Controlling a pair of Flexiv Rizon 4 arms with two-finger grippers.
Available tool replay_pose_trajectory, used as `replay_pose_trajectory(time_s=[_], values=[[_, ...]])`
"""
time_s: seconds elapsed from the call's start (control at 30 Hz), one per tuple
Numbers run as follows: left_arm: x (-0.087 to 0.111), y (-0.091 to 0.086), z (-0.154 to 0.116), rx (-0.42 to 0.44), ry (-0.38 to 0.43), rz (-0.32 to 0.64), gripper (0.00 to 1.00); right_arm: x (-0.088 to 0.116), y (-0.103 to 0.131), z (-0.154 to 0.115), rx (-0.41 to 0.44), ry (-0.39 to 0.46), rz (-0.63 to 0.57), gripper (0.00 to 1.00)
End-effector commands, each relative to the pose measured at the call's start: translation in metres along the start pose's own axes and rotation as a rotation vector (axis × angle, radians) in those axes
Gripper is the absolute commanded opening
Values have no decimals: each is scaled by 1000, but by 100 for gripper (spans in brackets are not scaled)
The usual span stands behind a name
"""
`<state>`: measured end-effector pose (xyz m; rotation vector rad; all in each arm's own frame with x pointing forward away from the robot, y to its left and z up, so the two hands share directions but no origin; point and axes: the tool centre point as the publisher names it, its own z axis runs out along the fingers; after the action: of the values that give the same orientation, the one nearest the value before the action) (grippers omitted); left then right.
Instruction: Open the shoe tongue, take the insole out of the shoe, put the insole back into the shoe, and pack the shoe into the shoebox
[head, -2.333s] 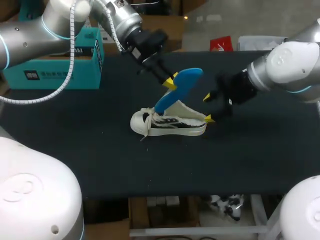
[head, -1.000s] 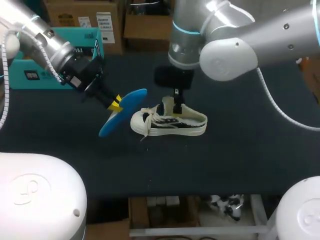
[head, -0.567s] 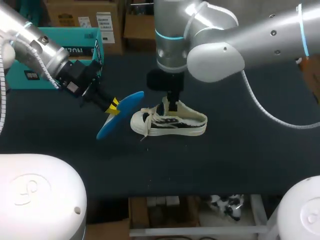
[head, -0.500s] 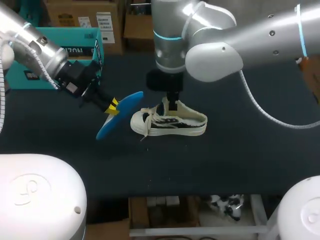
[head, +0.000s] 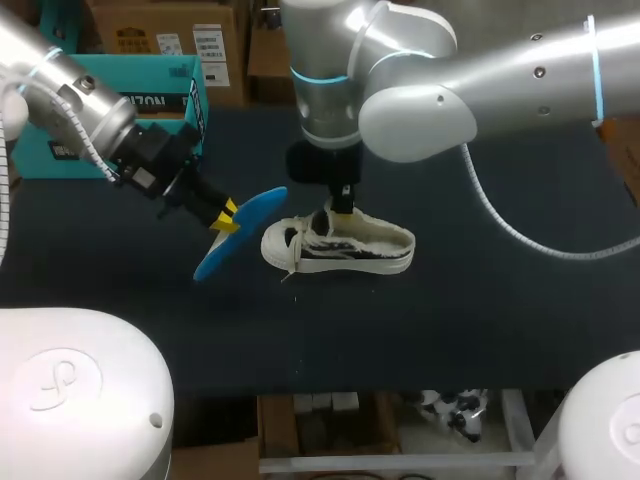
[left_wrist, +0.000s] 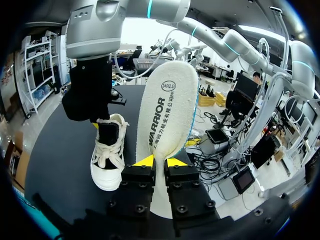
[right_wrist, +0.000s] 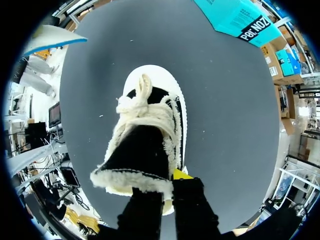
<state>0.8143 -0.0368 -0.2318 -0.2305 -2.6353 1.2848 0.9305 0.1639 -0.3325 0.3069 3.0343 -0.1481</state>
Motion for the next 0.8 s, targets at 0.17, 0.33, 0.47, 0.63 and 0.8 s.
replay_pose_trajectory(time_s=[0.17, 0.33, 0.47, 0.63, 0.8], values=[[-28, -12, -6, 40, 136, 76, 0, 8, -18, -15, -53, 34, 134, 0], [-40, -24, -10, 68, 202, 149, 0, 17, -29, -21, -93, 65, 280, 0], [-49, -31, -16, 95, 251, 194, 0, 25, -33, -25, -126, 82, 398, 0], [-59, -36, -29, 125, 287, 228, 0, 33, -35, -27, -195, 109, 567, 0], [-67, -39, -43, 156, 316, 263, 0, 39, -29, -31, -205, 122, 704, 0]])
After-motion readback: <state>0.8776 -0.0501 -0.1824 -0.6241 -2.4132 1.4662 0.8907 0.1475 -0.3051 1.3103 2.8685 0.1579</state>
